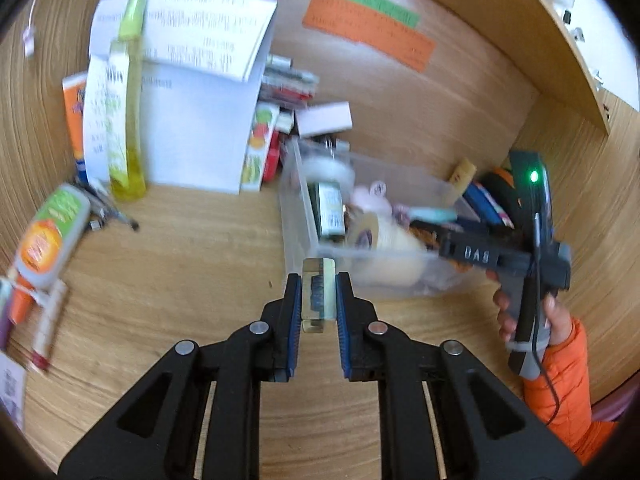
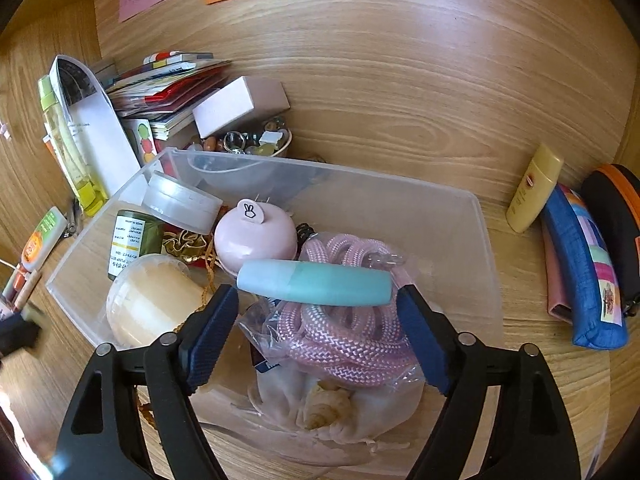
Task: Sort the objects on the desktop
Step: 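Lift packet with left gripper while right gripper carries blue tube over bin, then lower packet into bin and open left gripper while right gripper releases tube there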
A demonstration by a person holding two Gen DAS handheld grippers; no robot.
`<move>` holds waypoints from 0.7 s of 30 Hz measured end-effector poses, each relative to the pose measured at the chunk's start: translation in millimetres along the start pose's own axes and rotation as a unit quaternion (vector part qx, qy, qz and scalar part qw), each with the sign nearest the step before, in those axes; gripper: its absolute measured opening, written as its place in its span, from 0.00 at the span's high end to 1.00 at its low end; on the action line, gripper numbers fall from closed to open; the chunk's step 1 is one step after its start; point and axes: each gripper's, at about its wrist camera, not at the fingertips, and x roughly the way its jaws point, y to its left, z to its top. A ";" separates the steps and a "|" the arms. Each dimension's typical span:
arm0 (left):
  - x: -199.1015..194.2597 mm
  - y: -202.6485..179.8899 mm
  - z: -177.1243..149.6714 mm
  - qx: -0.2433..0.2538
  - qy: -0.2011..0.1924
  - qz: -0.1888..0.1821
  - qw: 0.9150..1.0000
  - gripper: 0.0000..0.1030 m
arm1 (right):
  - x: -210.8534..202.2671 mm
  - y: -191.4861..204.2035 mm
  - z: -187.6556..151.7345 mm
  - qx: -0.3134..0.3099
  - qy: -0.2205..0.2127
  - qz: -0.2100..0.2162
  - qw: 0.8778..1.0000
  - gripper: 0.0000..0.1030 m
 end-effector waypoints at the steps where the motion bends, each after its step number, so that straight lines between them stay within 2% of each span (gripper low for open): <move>1: -0.2 -0.3 5.1 0.004 -0.005 0.000 1.000 0.85 | -0.2 -0.9 0.2 0.001 0.001 0.000 1.000 0.22; 9: 17.4 -11.5 33.8 0.020 -0.021 0.002 1.000 0.85 | -8.6 -1.6 1.0 0.008 -0.011 -0.001 1.000 0.14; 16: 43.8 -18.5 37.5 0.032 -0.006 0.006 0.999 0.85 | -18.0 -6.2 2.9 0.024 -0.026 0.007 0.999 0.09; 21: 57.2 -17.7 36.3 0.032 0.011 -0.008 0.999 0.85 | -22.1 -6.1 4.0 0.027 -0.026 0.028 0.999 0.08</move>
